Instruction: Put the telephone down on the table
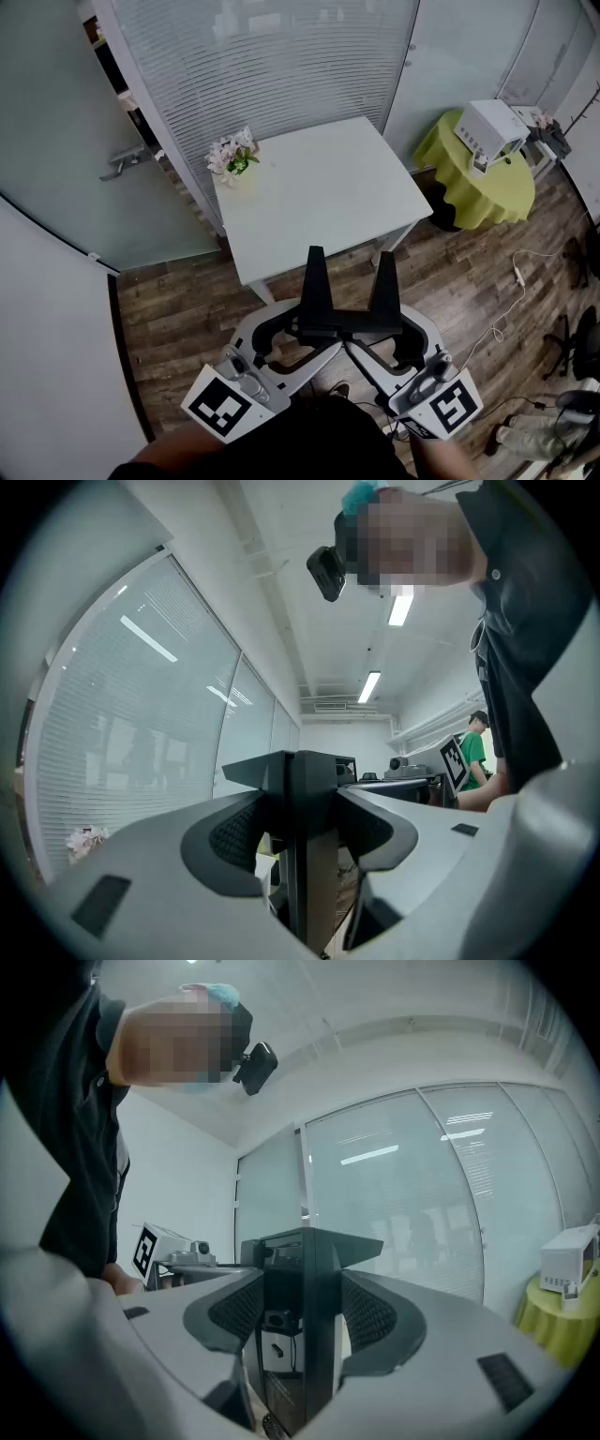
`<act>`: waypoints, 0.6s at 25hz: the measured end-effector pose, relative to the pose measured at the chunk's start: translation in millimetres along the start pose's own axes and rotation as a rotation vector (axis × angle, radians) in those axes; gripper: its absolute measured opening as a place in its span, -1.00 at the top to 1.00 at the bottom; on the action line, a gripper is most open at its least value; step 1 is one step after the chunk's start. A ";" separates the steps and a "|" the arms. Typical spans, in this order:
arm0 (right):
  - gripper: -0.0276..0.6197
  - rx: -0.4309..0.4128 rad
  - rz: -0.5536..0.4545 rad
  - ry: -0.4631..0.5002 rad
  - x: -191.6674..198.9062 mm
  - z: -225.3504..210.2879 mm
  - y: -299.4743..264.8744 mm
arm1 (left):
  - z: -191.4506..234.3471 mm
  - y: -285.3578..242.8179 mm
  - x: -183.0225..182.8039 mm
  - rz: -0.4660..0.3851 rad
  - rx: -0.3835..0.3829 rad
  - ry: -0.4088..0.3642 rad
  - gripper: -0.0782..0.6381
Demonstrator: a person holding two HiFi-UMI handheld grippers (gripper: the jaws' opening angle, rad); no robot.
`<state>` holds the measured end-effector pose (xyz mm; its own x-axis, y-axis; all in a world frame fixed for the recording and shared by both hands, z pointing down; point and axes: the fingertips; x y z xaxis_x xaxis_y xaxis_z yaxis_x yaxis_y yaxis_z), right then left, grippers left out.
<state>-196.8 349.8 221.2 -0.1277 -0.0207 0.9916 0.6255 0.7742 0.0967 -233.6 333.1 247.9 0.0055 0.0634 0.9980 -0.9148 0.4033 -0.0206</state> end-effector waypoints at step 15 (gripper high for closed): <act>0.07 -0.029 0.015 0.010 -7.6 0.9 75.1 | -69.5 -14.6 -13.7 -0.021 -0.054 -0.019 0.10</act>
<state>-149.5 408.7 220.9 -0.1107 -0.0153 0.9937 0.6494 0.7558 0.0840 -192.3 389.8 230.4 0.0166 0.0373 0.9992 -0.8916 0.4528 -0.0021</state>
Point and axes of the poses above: the fingertips, and each gripper's own axes: y backward along the fingers, z to its left, x out of its underside, and after that the axes turned 13 degrees about -x, right-handed
